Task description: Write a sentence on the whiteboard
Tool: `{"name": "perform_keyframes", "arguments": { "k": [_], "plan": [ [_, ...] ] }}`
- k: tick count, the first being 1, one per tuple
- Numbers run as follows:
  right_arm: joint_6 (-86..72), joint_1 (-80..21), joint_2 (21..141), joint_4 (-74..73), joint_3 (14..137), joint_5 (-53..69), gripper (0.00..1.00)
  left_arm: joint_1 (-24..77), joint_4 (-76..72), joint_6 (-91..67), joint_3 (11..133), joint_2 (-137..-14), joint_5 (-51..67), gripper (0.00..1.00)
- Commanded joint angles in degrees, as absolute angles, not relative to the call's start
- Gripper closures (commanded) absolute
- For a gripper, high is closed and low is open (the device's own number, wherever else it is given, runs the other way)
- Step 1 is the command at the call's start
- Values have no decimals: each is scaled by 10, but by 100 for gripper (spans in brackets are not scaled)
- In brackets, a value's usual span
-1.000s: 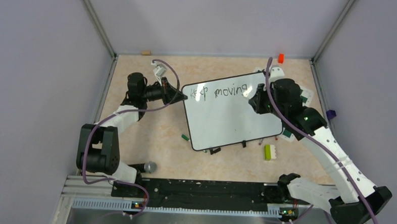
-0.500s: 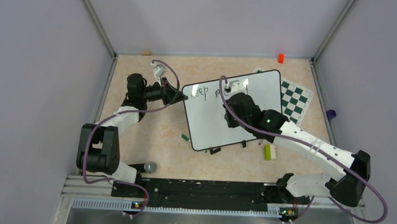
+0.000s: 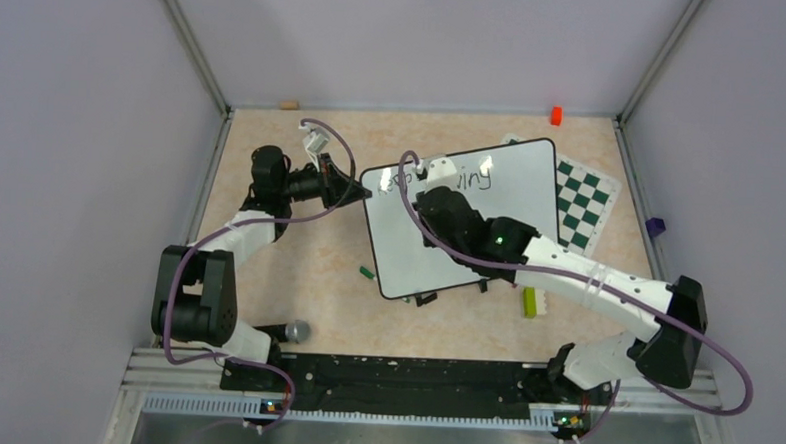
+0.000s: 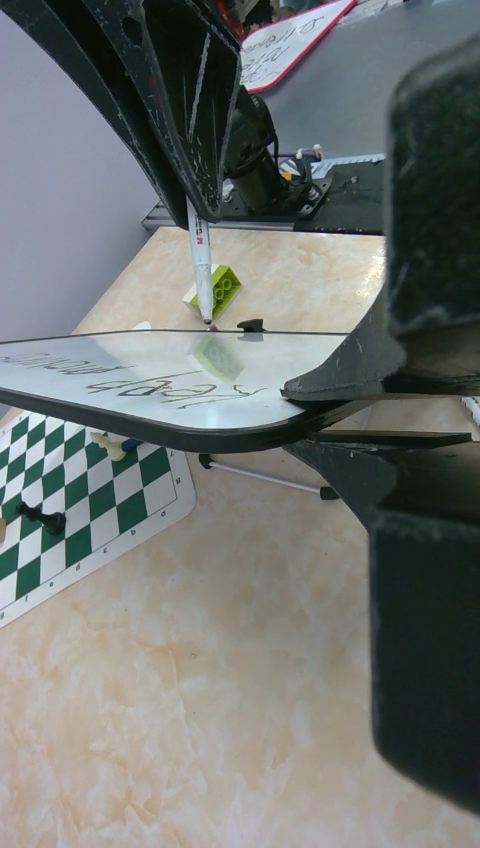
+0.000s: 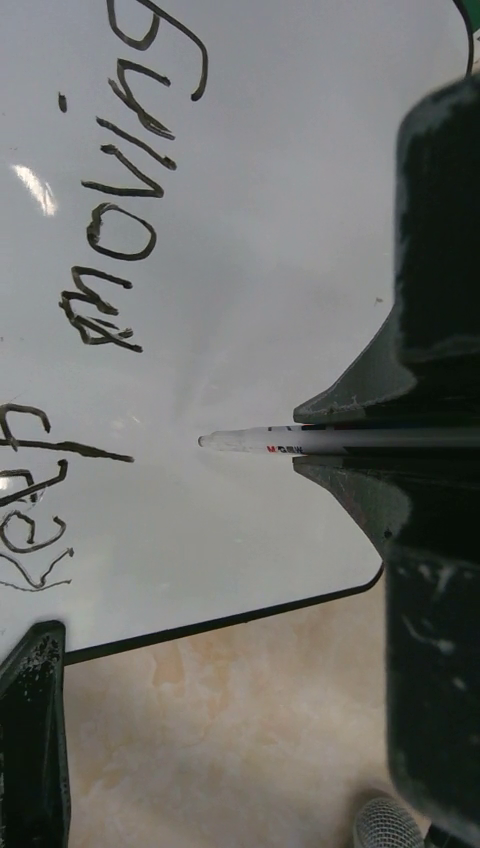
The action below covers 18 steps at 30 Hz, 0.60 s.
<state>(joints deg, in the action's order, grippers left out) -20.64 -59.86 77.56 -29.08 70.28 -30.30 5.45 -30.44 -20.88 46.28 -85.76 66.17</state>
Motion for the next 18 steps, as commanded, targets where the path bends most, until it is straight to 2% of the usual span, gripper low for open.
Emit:
{"name": "perform_keyframes", "arguments": {
  "k": [1, 18],
  "plan": [
    [-192, -620, 803, -268, 746, -355, 100, 78, -255, -123, 439, -865, 725, 88],
    [-191, -624, 835, -268, 755, -369, 100, 82, -248, -121, 441, -864, 728, 88]
  ]
}}
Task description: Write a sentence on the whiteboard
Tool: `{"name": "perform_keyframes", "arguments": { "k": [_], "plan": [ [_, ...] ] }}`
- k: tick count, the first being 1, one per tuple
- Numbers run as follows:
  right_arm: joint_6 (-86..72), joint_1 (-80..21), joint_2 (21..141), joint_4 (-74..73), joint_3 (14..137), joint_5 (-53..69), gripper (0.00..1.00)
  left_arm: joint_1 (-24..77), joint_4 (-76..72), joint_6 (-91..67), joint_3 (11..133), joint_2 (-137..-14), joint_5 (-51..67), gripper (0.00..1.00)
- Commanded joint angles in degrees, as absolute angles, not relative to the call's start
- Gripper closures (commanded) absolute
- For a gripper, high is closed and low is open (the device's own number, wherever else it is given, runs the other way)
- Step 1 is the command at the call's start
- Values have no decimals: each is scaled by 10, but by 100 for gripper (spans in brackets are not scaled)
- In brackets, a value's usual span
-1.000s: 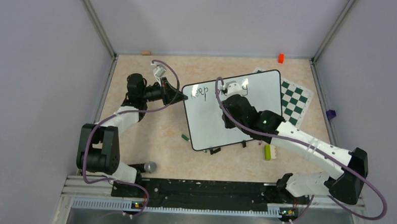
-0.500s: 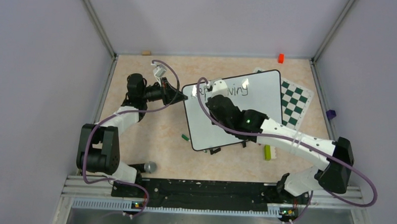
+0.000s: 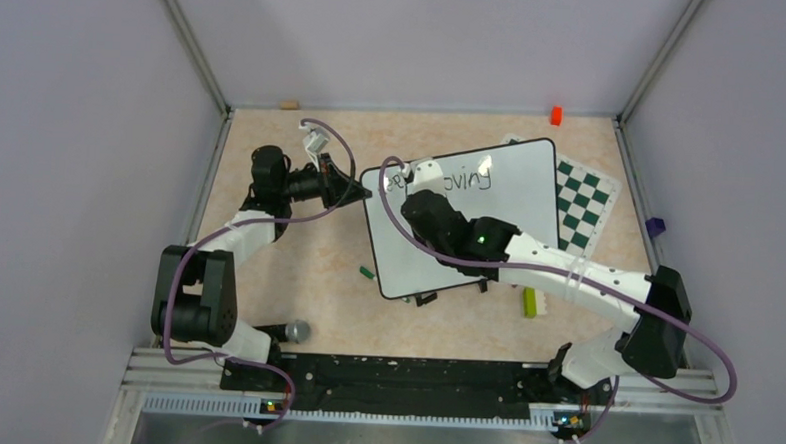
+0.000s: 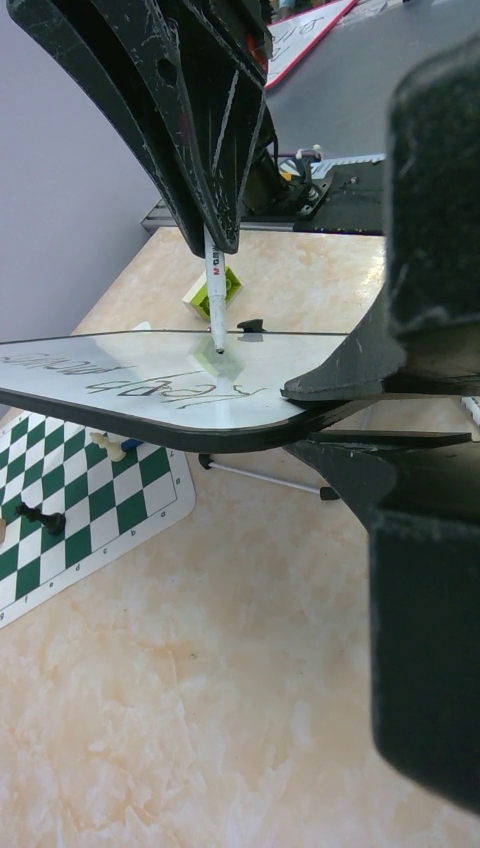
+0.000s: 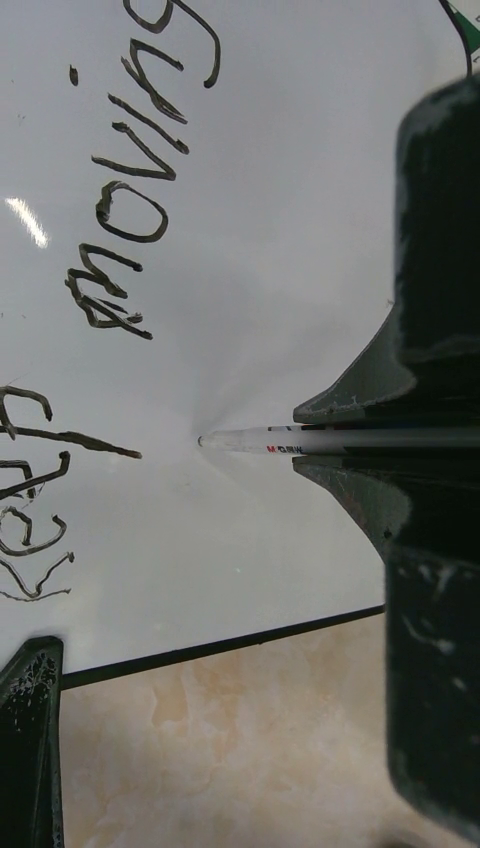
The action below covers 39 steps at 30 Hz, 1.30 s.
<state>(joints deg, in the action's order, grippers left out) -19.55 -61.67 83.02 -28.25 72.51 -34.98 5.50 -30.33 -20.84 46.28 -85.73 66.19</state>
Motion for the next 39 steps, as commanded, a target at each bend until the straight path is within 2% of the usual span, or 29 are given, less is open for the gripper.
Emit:
{"name": "perform_keyframes", "arguments": {
  "k": [1, 21, 39],
  "plan": [
    [-191, -624, 838, -268, 756, -369, 100, 83, -249, -120, 441, -864, 728, 88],
    [-220, -625, 828, -305, 721, -338, 100, 84, -220, -100, 447, -862, 728, 88],
    [-208, -624, 837, -328, 742, -391, 100, 83, -205, -89, 451, -863, 726, 88]
  ]
}}
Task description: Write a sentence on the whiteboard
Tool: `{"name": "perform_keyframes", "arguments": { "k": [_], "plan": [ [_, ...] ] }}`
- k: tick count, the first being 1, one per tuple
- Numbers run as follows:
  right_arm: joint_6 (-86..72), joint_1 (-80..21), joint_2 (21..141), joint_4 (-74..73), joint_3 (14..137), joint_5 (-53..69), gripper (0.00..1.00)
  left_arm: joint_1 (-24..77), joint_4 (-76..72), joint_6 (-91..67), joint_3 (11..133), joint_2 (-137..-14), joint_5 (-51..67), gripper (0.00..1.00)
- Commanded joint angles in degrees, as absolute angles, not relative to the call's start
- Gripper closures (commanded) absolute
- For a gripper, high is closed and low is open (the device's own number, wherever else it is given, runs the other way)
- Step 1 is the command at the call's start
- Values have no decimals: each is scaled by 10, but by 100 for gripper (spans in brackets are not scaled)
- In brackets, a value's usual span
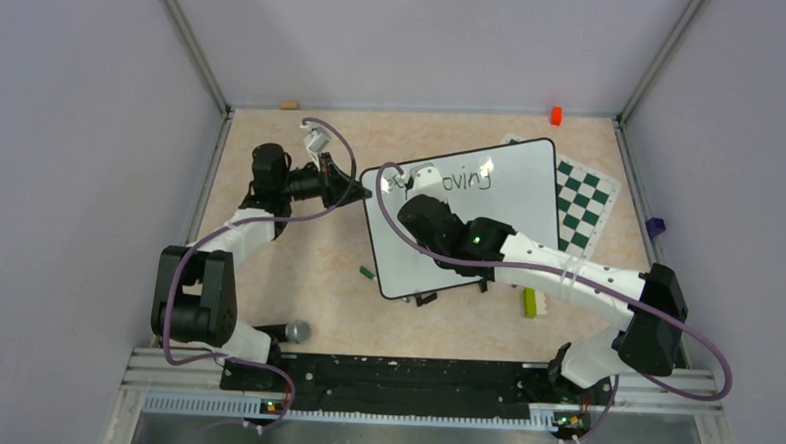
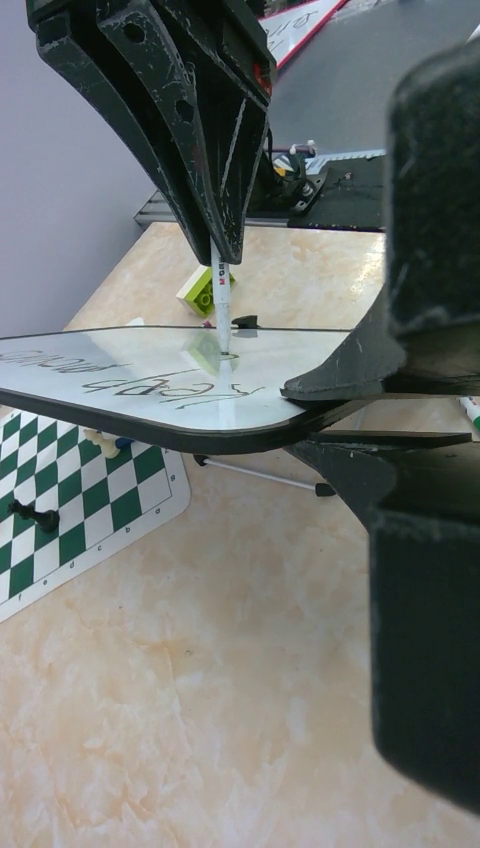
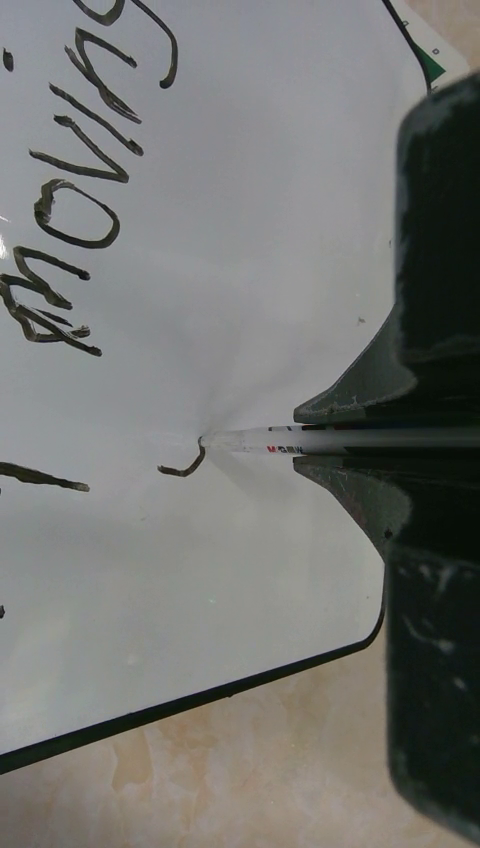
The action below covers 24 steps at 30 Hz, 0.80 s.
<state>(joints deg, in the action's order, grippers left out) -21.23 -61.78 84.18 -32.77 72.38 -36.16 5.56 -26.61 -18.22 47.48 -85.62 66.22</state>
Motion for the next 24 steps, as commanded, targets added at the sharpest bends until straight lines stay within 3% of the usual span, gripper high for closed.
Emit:
{"name": "perform_keyframes", "arguments": {
  "k": [1, 24],
  "plan": [
    [-206, -624, 838, -328, 746, -392, 100, 83, -205, -89, 451, -862, 727, 88],
    [-184, -621, 862, -320, 778, -404, 100, 84, -190, -78, 454, -861, 726, 88]
  ]
}}
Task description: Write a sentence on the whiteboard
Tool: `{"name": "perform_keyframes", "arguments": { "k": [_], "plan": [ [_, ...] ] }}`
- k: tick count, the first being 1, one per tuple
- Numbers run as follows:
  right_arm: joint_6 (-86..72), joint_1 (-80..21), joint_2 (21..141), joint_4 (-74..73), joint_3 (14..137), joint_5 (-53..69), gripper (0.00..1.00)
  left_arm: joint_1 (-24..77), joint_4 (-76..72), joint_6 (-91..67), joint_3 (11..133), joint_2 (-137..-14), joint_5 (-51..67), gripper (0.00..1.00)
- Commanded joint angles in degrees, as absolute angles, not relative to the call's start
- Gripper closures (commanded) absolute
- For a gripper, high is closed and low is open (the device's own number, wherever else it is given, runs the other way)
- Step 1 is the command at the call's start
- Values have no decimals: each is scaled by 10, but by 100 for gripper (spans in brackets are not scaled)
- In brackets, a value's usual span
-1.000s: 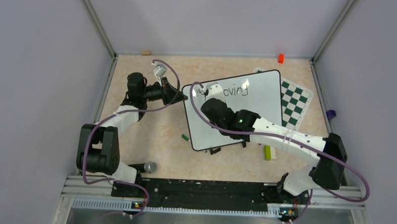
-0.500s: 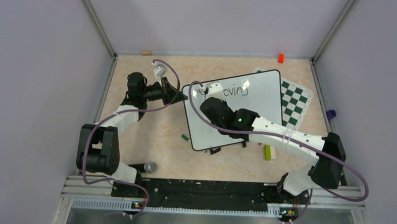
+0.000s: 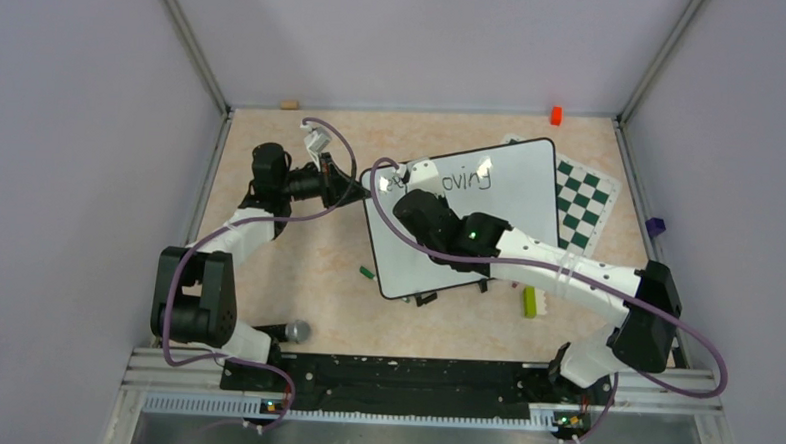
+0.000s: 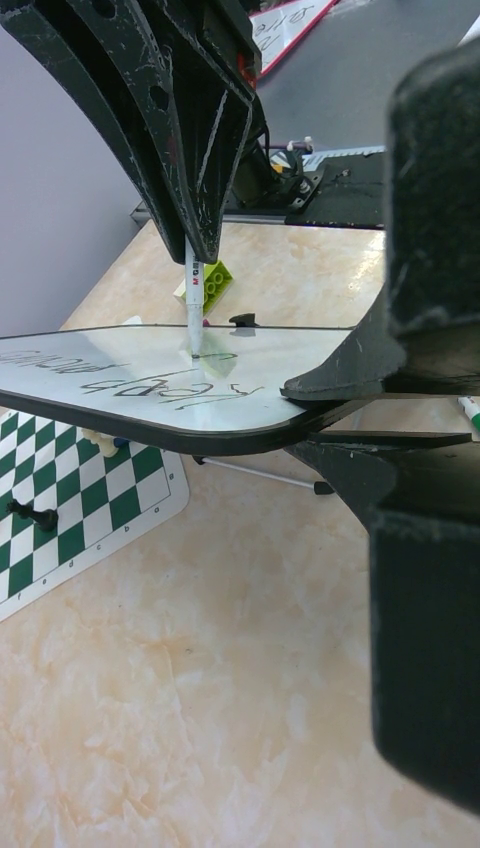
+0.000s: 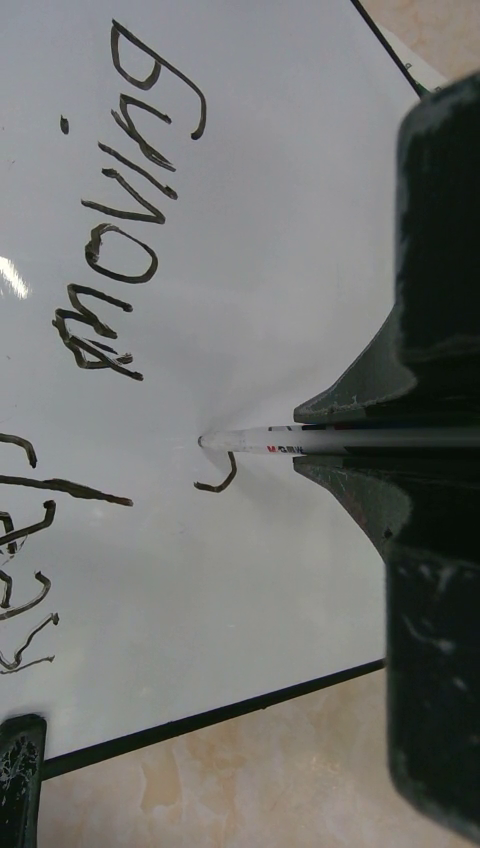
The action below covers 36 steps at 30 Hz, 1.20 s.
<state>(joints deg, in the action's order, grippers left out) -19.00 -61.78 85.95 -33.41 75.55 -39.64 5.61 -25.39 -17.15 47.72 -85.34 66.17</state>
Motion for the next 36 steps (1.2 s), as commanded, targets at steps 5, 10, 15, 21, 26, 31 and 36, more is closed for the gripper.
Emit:
{"name": "perform_keyframes", "arguments": {
  "k": [5, 10, 15, 21, 26, 31, 36],
  "plan": [
    [-195, -621, 853, -330, 768, -391, 100, 83, -188, -77, 455, -861, 725, 88],
    [-204, -622, 845, -336, 753, -381, 100, 84, -187, -76, 455, -861, 724, 88],
    [-212, -622, 843, -348, 747, -376, 100, 84, -184, -74, 456, -862, 725, 88],
    [-211, -622, 839, -361, 742, -377, 100, 84, -182, -73, 457, -862, 725, 88],
    [-211, -622, 838, -370, 745, -381, 100, 84, -180, -71, 458, -862, 725, 88],
    [-211, -622, 827, -373, 761, -375, 100, 84, -179, -71, 457, -862, 725, 88],
    [-210, -619, 795, -367, 774, -358, 100, 84, -176, -69, 458, -862, 725, 88]
  ]
}}
